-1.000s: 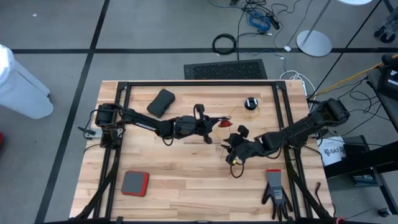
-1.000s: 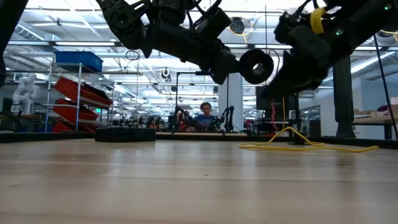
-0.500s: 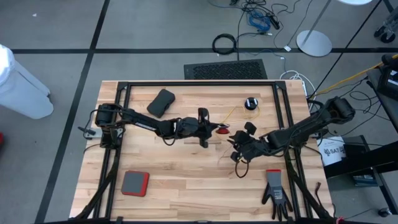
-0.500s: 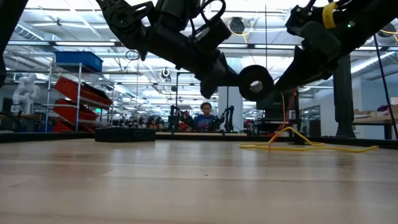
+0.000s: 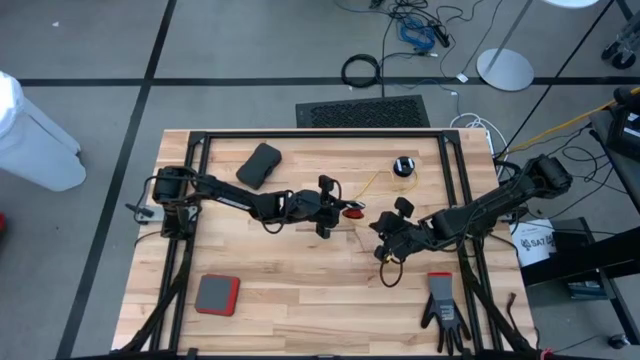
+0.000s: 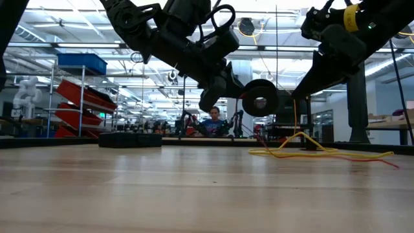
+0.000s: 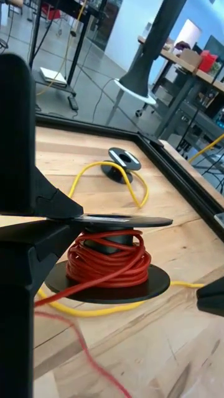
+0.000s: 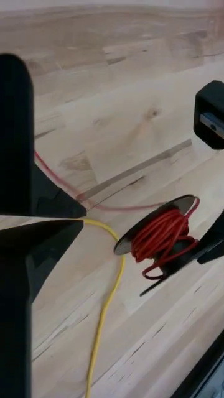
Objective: Coil cords
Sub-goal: Coil the red wire on the spool
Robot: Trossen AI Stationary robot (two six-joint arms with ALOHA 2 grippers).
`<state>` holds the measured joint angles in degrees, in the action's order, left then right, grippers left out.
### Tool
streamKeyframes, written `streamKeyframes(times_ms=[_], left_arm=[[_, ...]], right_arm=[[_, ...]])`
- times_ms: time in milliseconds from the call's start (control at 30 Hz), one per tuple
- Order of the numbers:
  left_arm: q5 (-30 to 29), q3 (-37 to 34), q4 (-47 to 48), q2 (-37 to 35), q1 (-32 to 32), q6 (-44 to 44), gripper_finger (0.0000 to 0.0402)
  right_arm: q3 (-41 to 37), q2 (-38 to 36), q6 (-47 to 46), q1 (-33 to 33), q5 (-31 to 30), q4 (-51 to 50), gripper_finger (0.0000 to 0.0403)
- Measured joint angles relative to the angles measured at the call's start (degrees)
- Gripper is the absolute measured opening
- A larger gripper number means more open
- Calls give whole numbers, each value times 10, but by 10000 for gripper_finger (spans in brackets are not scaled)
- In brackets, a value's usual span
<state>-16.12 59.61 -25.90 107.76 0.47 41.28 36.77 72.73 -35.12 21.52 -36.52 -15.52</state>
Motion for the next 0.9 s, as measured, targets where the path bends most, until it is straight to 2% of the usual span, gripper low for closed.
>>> streamKeyframes(times_ms=[167, 333, 500, 667, 767, 900], left_arm=[[0, 0, -1, -3, 0, 0, 4], [0, 0, -1, -4, -1, 0, 4], [0, 0, -1, -4, -1, 0, 4], [9, 0, -1, -4, -1, 0, 4], [11, 0, -1, -4, -1, -3, 4], [13, 0, -1, -4, -1, -4, 4]], right_arm=[[0, 0, 0, -1, -8, 0, 13], [-20, 6, 3, -1, -10, 51, 55], [-107, 42, 33, -2, -8, 282, 97], [-183, 128, 89, -16, -10, 560, 107], [-183, 190, 118, -33, -3, 631, 104], [-147, 258, 160, -58, 8, 653, 103]])
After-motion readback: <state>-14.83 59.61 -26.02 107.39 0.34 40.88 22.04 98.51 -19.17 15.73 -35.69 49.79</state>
